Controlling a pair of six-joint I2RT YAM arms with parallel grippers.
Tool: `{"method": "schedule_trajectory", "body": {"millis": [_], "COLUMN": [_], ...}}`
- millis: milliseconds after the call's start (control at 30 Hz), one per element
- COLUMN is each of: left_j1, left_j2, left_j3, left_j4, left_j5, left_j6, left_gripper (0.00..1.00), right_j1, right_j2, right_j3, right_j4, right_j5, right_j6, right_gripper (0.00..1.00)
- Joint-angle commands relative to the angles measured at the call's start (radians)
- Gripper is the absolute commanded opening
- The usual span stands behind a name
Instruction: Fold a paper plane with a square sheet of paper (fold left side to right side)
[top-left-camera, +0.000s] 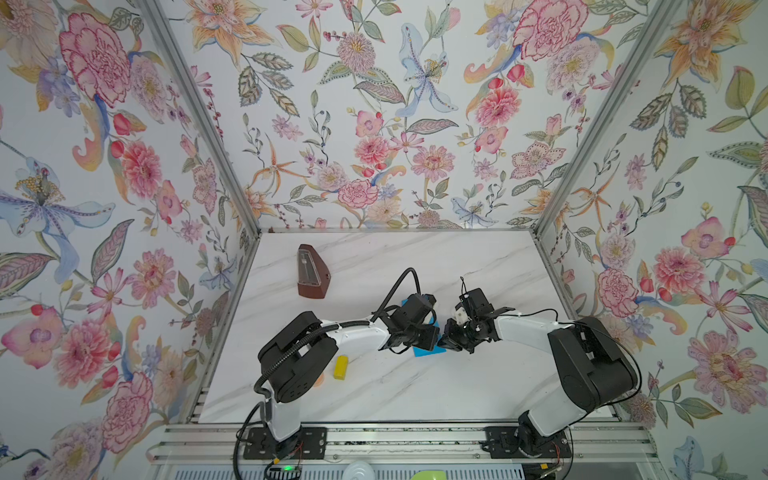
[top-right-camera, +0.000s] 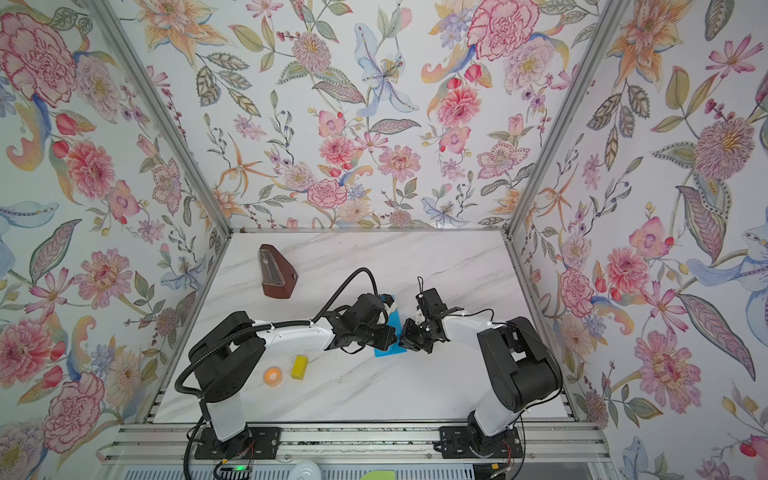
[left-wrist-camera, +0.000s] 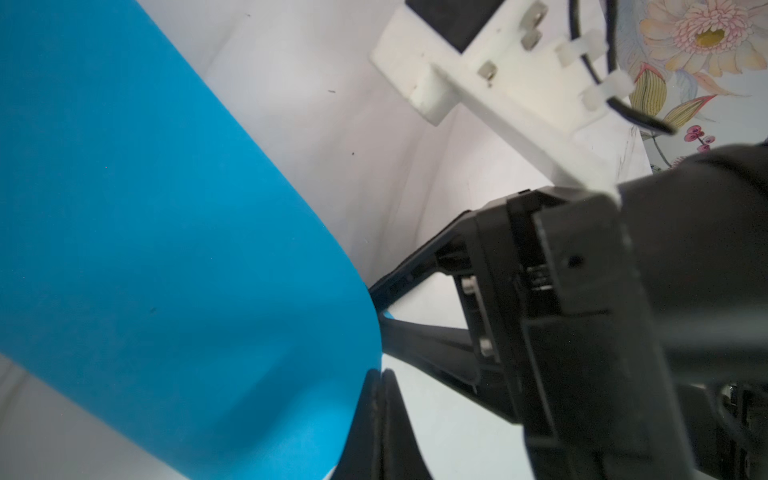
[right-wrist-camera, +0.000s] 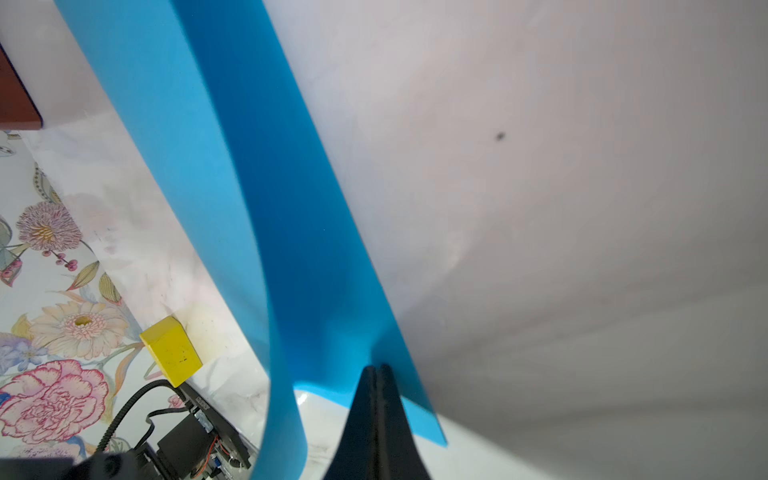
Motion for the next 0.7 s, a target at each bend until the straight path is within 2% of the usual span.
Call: {"method": "schedule_trajectory", "body": {"millis": [0, 667], "left_j1": [0.025, 0.146], "left_j2": [-0.016, 0.022], "left_j3": [-0.024, 0.022], "left_j4": [0.013, -0.126], "left_j5": [0.027, 0.032], "left_j6": [0.002, 0.145], "left_gripper": [0.00, 0.00], "right_j1": [0.005, 0.018], "right_j2": [0.022, 0.035], "right_j3": [-0.022, -0.004], "right_j4": [-0.008, -0.029], "right_j5": [0.041, 0.039], "right_j6": [-0.014, -0.022], "right_gripper": [0.01, 0.01]}}
